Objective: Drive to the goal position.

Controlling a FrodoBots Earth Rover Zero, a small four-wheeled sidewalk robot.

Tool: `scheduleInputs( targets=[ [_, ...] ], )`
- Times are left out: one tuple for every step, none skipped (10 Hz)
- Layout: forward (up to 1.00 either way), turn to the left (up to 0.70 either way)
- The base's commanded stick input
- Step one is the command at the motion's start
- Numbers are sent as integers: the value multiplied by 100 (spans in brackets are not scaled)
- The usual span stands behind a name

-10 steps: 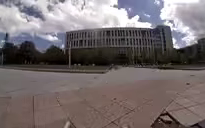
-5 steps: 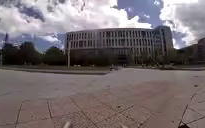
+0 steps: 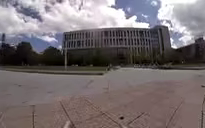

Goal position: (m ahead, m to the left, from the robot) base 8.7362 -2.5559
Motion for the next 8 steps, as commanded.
scheduleInputs(
  targets=[
    [70, 0],
    [70, 0],
    [70, 0],
    [70, 0],
    [70, 0],
    [70, 0],
    [70, -30],
    [70, -34]
  ],
)
